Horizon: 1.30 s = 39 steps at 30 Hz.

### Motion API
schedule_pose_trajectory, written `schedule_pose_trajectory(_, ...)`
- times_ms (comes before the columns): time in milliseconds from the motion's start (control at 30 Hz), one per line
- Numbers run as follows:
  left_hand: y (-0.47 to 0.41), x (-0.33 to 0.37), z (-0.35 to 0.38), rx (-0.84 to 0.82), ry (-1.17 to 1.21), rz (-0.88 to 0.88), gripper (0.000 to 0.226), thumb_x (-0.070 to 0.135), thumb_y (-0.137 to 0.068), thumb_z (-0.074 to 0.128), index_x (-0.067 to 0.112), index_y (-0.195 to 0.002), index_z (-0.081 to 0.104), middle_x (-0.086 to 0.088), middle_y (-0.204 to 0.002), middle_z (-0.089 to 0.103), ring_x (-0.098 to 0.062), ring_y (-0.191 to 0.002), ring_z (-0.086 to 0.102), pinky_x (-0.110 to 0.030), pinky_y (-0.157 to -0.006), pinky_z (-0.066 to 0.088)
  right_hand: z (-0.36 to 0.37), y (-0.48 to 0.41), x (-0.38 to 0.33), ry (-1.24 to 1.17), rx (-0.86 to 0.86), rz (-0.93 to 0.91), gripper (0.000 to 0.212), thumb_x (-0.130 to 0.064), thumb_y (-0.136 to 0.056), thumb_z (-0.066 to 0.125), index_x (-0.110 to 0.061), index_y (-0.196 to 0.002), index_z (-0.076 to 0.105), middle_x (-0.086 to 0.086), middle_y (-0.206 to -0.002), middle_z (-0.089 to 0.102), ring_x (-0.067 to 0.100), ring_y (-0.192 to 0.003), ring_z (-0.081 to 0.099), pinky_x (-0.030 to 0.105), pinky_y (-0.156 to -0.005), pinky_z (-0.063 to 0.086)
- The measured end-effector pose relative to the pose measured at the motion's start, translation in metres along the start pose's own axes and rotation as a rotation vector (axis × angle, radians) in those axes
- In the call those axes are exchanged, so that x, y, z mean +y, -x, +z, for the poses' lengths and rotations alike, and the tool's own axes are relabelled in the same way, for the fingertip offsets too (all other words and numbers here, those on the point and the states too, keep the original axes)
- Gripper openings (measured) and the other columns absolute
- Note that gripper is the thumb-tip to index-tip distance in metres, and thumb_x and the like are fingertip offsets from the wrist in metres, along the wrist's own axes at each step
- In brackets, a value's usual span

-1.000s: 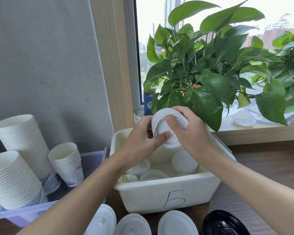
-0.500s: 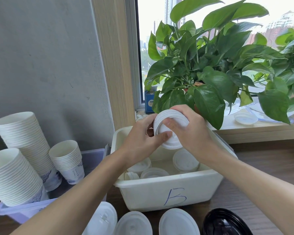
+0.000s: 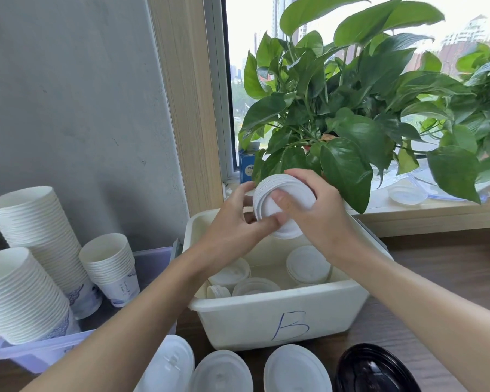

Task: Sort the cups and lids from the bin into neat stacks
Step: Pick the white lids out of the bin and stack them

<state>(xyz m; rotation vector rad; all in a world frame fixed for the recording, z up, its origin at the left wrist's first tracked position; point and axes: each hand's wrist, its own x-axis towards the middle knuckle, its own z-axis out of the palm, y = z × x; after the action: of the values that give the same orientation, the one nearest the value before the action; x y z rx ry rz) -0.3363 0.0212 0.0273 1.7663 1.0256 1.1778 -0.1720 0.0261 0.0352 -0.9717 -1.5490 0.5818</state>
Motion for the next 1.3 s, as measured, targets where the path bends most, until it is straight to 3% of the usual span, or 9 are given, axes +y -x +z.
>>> schedule_pose_trajectory(200,0.0009,0.0015,-0.0002,-0.039,-0.053,0.078,0.035,0.023,-0.095,0.065,0.018,-0.129,0.058,-0.001,-0.116,0.067,-0.012,-0.105,0.065,-0.027,-0.088,0.054,-0.0002,0.0017,-0.0014,0.007,-0.049,0.029,0.041,-0.036,-0.079,0.074,-0.021,-0.114,0.06,-0.015,-0.103,0.064,-0.008,-0.094,0.058,0.007,-0.077,0.043)
schedule_pose_trajectory(333,0.0025,0.0,0.0012,-0.081,-0.055,0.098,0.04,0.021,-0.096,0.064,0.019,-0.135,0.054,0.0,-0.118,0.067,-0.012,-0.106,0.065,-0.025,-0.089,0.054,0.0025,0.0001,-0.0002,0.02,-0.066,0.045,0.062,-0.055,-0.071,0.062,-0.017,-0.119,0.063,-0.014,-0.106,0.066,-0.004,-0.097,0.059,0.009,-0.082,0.044)
schedule_pose_trajectory(567,0.0013,-0.0013,0.0001,-0.079,-0.073,0.117,0.037,0.021,-0.086,0.072,0.017,-0.122,0.063,-0.003,-0.101,0.072,-0.018,-0.092,0.067,-0.033,-0.082,0.054,0.0041,0.0001,0.0025,0.026,-0.058,0.049,0.04,-0.054,-0.076,0.064,-0.023,-0.101,0.062,-0.012,-0.086,0.065,-0.003,-0.078,0.057,0.008,-0.069,0.043)
schedule_pose_trajectory(767,0.0011,0.0,-0.0004,-0.074,-0.094,0.154,0.031,0.013,-0.09,0.072,0.011,-0.12,0.065,-0.005,-0.095,0.07,-0.011,-0.082,0.063,-0.021,-0.073,0.049,0.0036,-0.0006,0.0019,0.041,-0.052,0.018,0.04,-0.052,-0.077,0.063,-0.018,-0.099,0.06,-0.008,-0.082,0.063,0.002,-0.074,0.056,0.014,-0.067,0.044)
schedule_pose_trajectory(900,-0.0009,-0.0014,-0.0013,-0.07,-0.101,0.144,0.042,0.013,-0.092,0.071,0.014,-0.132,0.057,-0.006,-0.111,0.069,-0.01,-0.096,0.065,-0.026,-0.084,0.053,0.0023,-0.0004,0.0042,0.066,-0.061,0.015,0.042,-0.048,-0.077,0.069,-0.021,-0.109,0.061,-0.012,-0.093,0.066,0.001,-0.086,0.06,0.014,-0.075,0.045)
schedule_pose_trajectory(967,-0.0008,-0.0006,-0.0017,-0.052,-0.136,0.13,0.064,0.024,-0.09,0.073,0.019,-0.146,0.043,0.009,-0.125,0.063,0.003,-0.109,0.061,-0.02,-0.095,0.05,0.0017,0.0003,0.0054,0.093,-0.1,0.012,0.049,-0.044,-0.073,0.077,-0.025,-0.115,0.06,-0.014,-0.103,0.066,-0.001,-0.096,0.06,0.013,-0.082,0.045)
schedule_pose_trajectory(1067,0.001,0.0005,0.0009,-0.018,-0.14,0.096,0.079,0.026,-0.088,0.073,0.032,-0.149,0.023,0.021,-0.113,0.061,0.014,-0.097,0.058,-0.008,-0.086,0.045,0.0025,-0.0005,0.0043,0.123,-0.088,-0.007,0.058,-0.042,-0.072,0.079,-0.026,-0.124,0.058,-0.011,-0.118,0.061,0.0,-0.109,0.055,0.011,-0.091,0.04)
schedule_pose_trajectory(1200,-0.0021,-0.0042,-0.0013,-0.028,-0.08,0.052,0.052,0.034,-0.085,0.074,0.023,-0.132,0.054,0.003,-0.119,0.067,-0.011,-0.109,0.066,-0.036,-0.098,0.053,0.0006,-0.002,0.0,0.061,-0.02,0.033,0.043,-0.036,-0.079,0.074,-0.025,-0.118,0.06,-0.008,-0.113,0.063,0.002,-0.103,0.057,0.012,-0.085,0.043)
schedule_pose_trajectory(1300,-0.0016,-0.0036,-0.0013,-0.032,-0.097,0.099,0.038,0.022,-0.09,0.07,0.016,-0.126,0.061,0.001,-0.111,0.07,-0.012,-0.103,0.067,-0.029,-0.089,0.054,-0.0007,0.0001,-0.0018,0.063,-0.046,0.033,0.047,-0.04,-0.075,0.077,-0.023,-0.115,0.06,-0.013,-0.104,0.064,-0.004,-0.096,0.058,0.009,-0.079,0.044)
